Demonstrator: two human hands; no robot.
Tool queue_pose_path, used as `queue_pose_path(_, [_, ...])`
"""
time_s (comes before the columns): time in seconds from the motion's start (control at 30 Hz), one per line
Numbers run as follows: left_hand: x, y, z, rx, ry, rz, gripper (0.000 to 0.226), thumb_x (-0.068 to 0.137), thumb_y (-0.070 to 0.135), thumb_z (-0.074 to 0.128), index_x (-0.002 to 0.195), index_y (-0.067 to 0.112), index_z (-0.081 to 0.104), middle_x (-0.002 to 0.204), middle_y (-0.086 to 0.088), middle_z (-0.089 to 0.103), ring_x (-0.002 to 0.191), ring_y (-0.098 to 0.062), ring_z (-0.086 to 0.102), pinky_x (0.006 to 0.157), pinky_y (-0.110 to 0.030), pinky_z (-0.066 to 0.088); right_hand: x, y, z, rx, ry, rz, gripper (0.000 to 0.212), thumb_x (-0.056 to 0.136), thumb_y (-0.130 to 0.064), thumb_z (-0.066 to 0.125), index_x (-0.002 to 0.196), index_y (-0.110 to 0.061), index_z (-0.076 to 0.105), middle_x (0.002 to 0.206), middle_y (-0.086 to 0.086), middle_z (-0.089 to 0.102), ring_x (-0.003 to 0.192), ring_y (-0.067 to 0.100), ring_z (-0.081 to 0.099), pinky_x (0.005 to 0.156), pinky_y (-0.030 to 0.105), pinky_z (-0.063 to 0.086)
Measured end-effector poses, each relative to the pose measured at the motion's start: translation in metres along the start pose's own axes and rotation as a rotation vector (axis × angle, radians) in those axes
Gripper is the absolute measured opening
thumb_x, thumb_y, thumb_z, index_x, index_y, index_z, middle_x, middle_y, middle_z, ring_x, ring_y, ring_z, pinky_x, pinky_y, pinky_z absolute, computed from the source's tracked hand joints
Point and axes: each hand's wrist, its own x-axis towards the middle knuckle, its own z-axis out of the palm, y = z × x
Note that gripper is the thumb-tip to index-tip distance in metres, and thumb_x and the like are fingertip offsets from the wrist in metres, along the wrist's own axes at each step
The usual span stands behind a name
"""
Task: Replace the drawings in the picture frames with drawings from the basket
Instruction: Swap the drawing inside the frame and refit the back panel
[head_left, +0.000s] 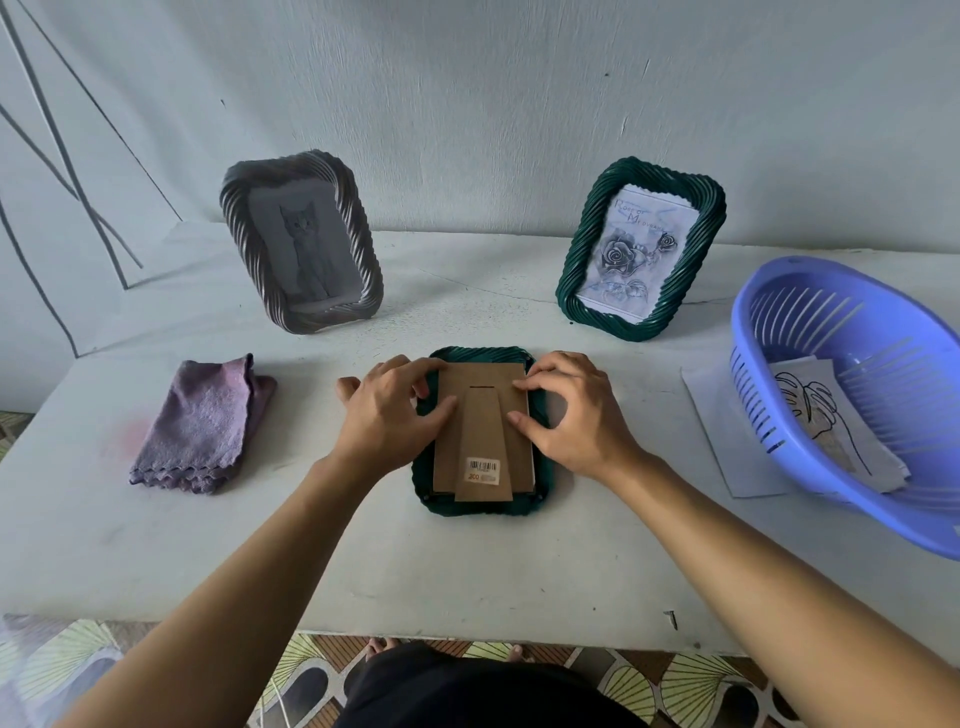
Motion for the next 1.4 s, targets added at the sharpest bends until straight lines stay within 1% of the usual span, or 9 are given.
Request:
queue_pose_path(0.2, [0.008,-0.004,0.004,-0.039,0.045,0.003,0.032,0.089,0.047,0.067,0.119,0.035,0.067,0.085,0.012,0.056,0.084,-0.008,0.053,0.083,-0.042,0.031,0.002,0.001,-0.001,0.002,0.030,-0.023,0.025,0.075,-0.036,0.077,0.093,-0.018,0.078,0.099,-0.007,0.066,0.100,0.015,0.059,0.088,0.039,0.049])
queue_pose_path(0.43, [-0.005,-0.002,-0.008,-0.051,-0.026,0.041,0.032,0.093,0.048,0.063,0.123,0.037,0.065,0.095,0.019,0.058,0.091,-0.005,0.055,0.086,-0.043,0.034,-0.008,0.003,-0.002,0.014,0.080,-0.015,0.023,0.088,-0.022,0.074,0.109,-0.011,0.075,0.107,0.001,0.073,0.119,0.019,0.058,0.101,0.034,0.048])
queue_pose_path(0.63, [-0.039,0.001,-0.025,-0.074,-0.068,0.014,0.041,0.086,0.061,0.046,0.117,0.044,0.066,0.092,0.035,0.059,0.097,0.002,0.054,0.090,-0.041,0.035,-0.033,0.000,-0.010,-0.004,0.120,-0.063,0.015,0.091,-0.016,0.069,0.104,-0.012,0.073,0.103,-0.003,0.072,0.118,0.017,0.059,0.100,0.034,0.048])
queue_pose_path(0.8, [-0.061,0.007,-0.027,-0.117,-0.058,-0.046,0.028,0.094,0.038,0.066,0.122,0.042,0.067,0.093,0.042,0.046,0.090,0.007,0.052,0.091,-0.033,0.028,-0.049,-0.012,-0.009,-0.062,0.067,-0.049,0.024,0.094,-0.027,0.062,0.111,-0.014,0.072,0.109,0.001,0.072,0.126,0.014,0.054,0.102,0.036,0.047])
queue_pose_path(0.93, [-0.068,0.010,-0.025,-0.164,-0.067,-0.084,0.029,0.093,0.032,0.068,0.120,0.042,0.069,0.094,0.042,0.051,0.101,-0.005,0.061,0.096,-0.042,0.040,-0.054,-0.025,-0.006,-0.027,0.047,0.041,0.030,0.093,-0.023,0.061,0.120,-0.013,0.068,0.110,0.000,0.074,0.131,0.011,0.050,0.107,0.033,0.043])
queue_pose_path(1.07, [-0.072,0.010,-0.021,-0.243,-0.035,-0.126,0.026,0.091,0.030,0.069,0.114,0.041,0.072,0.092,0.040,0.055,0.098,0.006,0.058,0.097,-0.052,0.046,-0.057,-0.038,-0.005,0.100,0.110,0.182,0.032,0.088,-0.012,0.068,0.120,-0.011,0.068,0.105,-0.004,0.075,0.120,0.010,0.058,0.102,0.021,0.041])
queue_pose_path(1.17, [-0.074,0.013,-0.020,-0.274,-0.031,-0.154,0.027,0.088,0.042,0.062,0.113,0.043,0.072,0.093,0.040,0.053,0.095,0.011,0.053,0.097,-0.052,0.046,-0.057,-0.039,-0.006,0.201,0.116,0.269,0.032,0.088,-0.009,0.069,0.120,-0.014,0.069,0.105,-0.008,0.074,0.107,0.002,0.062,0.094,0.008,0.040])
queue_pose_path(1.27, [-0.077,0.015,-0.018,-0.270,-0.043,-0.153,0.031,0.086,0.045,0.056,0.114,0.047,0.069,0.097,0.039,0.049,0.100,0.002,0.051,0.097,-0.047,0.044,-0.057,-0.038,-0.005,0.212,0.117,0.270,0.030,0.086,-0.007,0.069,0.115,-0.016,0.070,0.104,-0.010,0.073,0.104,0.000,0.063,0.095,0.012,0.044])
queue_pose_path(1.4, [-0.080,0.013,-0.013,-0.195,-0.024,-0.130,0.028,0.093,0.029,0.068,0.117,0.043,0.069,0.097,0.031,0.048,0.105,-0.004,0.049,0.095,-0.040,0.034,-0.056,-0.034,-0.005,0.183,0.121,0.221,0.030,0.082,-0.004,0.073,0.110,-0.016,0.071,0.103,-0.010,0.072,0.102,0.001,0.065,0.094,0.012,0.044])
